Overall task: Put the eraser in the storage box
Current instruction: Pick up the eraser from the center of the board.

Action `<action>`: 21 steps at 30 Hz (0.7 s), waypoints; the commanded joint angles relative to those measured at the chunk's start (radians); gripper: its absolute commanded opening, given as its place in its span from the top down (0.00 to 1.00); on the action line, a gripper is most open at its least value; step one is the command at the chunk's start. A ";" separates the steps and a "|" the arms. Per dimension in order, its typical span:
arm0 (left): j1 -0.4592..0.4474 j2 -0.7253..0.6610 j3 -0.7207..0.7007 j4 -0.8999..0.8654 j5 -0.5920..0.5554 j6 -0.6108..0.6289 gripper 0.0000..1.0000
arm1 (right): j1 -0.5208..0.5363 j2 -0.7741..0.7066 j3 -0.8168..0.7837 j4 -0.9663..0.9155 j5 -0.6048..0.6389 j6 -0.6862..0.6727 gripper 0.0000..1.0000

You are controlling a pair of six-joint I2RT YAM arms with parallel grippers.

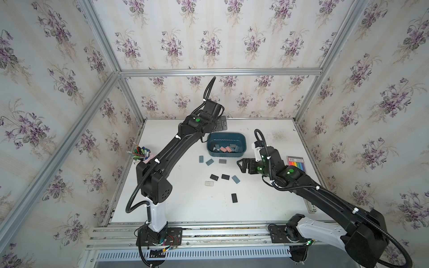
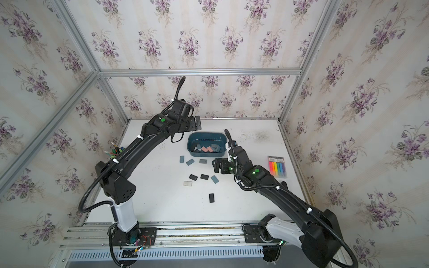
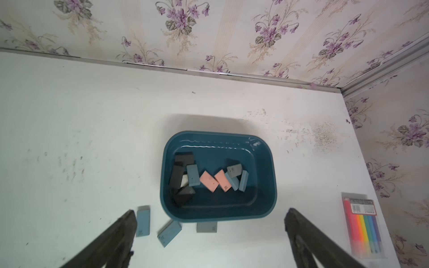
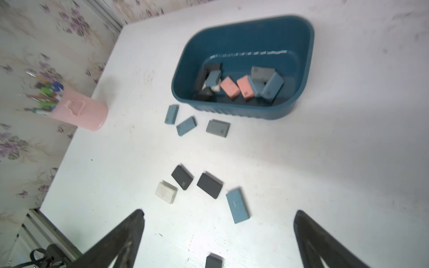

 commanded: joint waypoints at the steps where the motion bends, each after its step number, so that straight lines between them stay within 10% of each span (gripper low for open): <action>1: 0.001 -0.089 -0.110 -0.035 -0.029 -0.006 0.00 | 0.006 0.076 -0.050 0.086 0.000 0.029 0.00; 9: 0.001 -0.331 -0.428 0.022 -0.015 -0.027 0.00 | 0.047 0.291 -0.054 0.141 0.053 0.013 0.05; 21: 0.001 -0.413 -0.539 -0.028 -0.007 -0.029 0.00 | 0.186 0.471 0.039 0.030 0.216 0.014 0.14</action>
